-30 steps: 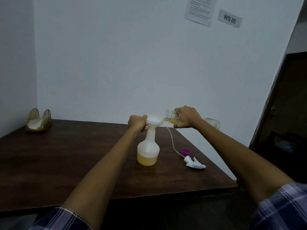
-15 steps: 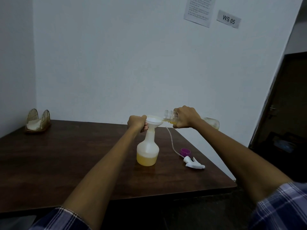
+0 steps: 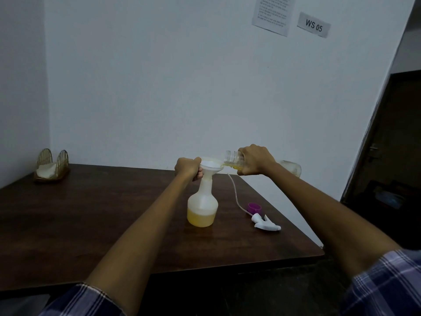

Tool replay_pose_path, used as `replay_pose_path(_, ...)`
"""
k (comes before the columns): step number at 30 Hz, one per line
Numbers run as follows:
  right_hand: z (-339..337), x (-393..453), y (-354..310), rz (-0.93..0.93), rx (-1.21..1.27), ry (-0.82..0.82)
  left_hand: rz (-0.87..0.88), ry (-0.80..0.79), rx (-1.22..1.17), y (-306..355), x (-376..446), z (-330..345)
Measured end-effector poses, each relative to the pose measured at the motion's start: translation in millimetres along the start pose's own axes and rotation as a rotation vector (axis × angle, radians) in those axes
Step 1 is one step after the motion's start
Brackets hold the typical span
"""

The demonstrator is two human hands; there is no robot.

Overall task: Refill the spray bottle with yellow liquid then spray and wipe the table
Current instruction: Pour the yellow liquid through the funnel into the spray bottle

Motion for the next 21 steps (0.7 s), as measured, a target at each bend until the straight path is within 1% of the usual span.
replay_pose_path(21, -0.8, 0.0, 0.1, -0.007, -0.017, -0.008, 0.008, -0.009, 0.0, -0.9, 0.5, 0.4)
Point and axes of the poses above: each hand's wrist, its own x-axis towards the middle knuckle, its own z-axis out of the palm, y = z × x, the point moved 3 cm from there along x, towards the middle knuckle, and after that the axes turned 11 degrees about y, right-handed, at the moved point
